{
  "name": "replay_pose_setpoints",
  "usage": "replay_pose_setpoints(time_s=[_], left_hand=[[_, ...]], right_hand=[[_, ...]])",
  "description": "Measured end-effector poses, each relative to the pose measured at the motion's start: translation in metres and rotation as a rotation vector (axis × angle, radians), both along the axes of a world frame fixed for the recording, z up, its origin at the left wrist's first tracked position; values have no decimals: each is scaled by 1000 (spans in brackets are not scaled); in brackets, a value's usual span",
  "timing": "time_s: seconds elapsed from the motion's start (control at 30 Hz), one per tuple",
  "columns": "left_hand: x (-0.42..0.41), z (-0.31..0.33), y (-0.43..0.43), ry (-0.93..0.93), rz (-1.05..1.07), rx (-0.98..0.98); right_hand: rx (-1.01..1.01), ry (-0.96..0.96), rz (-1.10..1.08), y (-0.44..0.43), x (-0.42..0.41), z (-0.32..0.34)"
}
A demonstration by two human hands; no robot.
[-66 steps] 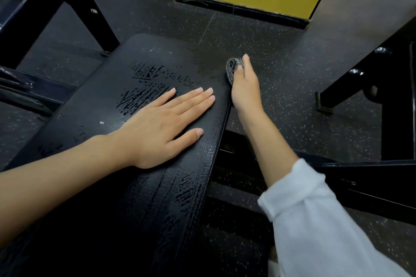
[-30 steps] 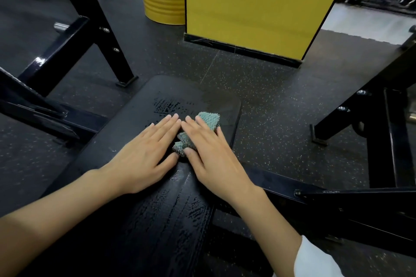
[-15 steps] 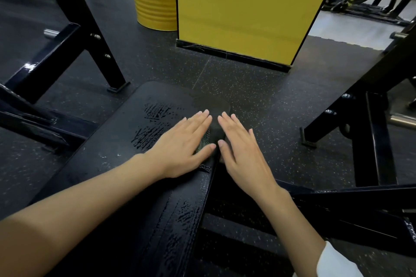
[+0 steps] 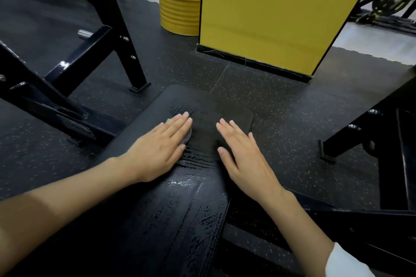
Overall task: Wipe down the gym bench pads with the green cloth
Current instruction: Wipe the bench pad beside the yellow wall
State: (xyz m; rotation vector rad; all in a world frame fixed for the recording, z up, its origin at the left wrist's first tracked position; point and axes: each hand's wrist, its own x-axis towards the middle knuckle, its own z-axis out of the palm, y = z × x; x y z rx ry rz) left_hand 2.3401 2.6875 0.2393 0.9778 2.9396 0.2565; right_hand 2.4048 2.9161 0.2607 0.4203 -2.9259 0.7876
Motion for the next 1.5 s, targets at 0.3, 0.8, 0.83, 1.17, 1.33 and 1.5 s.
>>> replay_pose_setpoints(time_s=[0.3, 0.8, 0.83, 1.17, 1.33, 1.5], left_hand=[[-7, 4, -54, -17, 93, 8], [-66, 1, -54, -26, 139, 210], [-72, 2, -52, -35, 135, 186], [-125, 7, -39, -229, 180, 267], [-133, 4, -39, -310, 174, 383], [-125, -2, -41, -301, 142, 424]], right_hand=[[183, -80, 174, -55, -21, -8], [296, -58, 161, -59, -22, -14], [302, -59, 163, -59, -22, -14], [338, -141, 280, -72, -76, 3], [385, -144, 289, -84, -87, -3], [377, -116, 276, -82, -87, -7]])
